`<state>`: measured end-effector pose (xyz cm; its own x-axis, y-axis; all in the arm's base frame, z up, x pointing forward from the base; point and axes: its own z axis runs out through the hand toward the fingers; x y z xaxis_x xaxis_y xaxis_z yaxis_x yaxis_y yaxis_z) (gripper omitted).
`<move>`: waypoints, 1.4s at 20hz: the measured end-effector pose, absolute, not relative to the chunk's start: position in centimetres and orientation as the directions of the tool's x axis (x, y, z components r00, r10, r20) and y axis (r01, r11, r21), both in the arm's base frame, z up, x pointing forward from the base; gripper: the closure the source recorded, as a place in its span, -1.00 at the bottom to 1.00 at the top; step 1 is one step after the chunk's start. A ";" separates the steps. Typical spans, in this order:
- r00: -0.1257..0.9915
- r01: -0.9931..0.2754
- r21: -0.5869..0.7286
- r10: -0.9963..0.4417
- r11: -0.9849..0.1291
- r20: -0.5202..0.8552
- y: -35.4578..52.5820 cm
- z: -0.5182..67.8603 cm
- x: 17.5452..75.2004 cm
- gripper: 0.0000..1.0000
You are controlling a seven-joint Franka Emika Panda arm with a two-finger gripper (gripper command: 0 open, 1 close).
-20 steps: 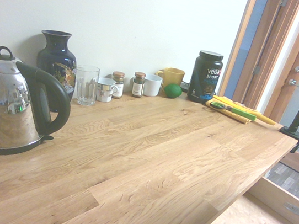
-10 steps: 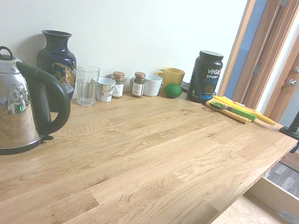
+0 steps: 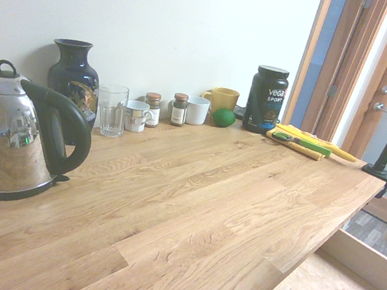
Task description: Put fork in the drawer
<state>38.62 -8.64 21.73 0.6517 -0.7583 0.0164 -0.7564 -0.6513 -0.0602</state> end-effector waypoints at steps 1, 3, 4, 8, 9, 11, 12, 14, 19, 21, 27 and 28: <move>0.659 -0.750 -0.059 -0.752 -0.658 0.016 -8.8 20.6 38.5 1.00; 0.670 -0.740 -0.053 -0.742 -0.670 0.020 -9.1 18.5 38.1 1.00; 0.673 -0.738 -0.048 -0.739 -0.673 0.021 -9.1 17.5 37.9 1.00; 0.678 -0.734 -0.036 -0.735 -0.678 0.015 -8.3 14.5 37.1 1.00; 0.679 -0.734 -0.034 -0.734 -0.679 0.014 -8.1 14.1 36.9 1.00; 0.679 -0.733 -0.036 -0.734 -0.679 0.013 -7.8 13.6 36.7 1.00; 0.679 -0.733 -0.037 -0.734 -0.679 0.012 -7.7 13.5 36.6 1.00; 0.679 -0.733 -0.043 -0.734 -0.679 0.013 -7.8 13.5 36.4 1.00; 0.683 -0.729 -0.047 -0.730 -0.683 0.018 -8.1 13.7 36.3 -1.00; 0.689 -0.723 -0.047 -0.724 -0.690 0.025 -8.5 14.2 36.8 -1.00; 0.693 -0.719 -0.052 -0.721 -0.693 0.033 -9.9 15.7 39.7 -1.00; 0.692 -0.719 -0.050 -0.721 -0.693 0.034 -10.0 15.8 40.0 -1.00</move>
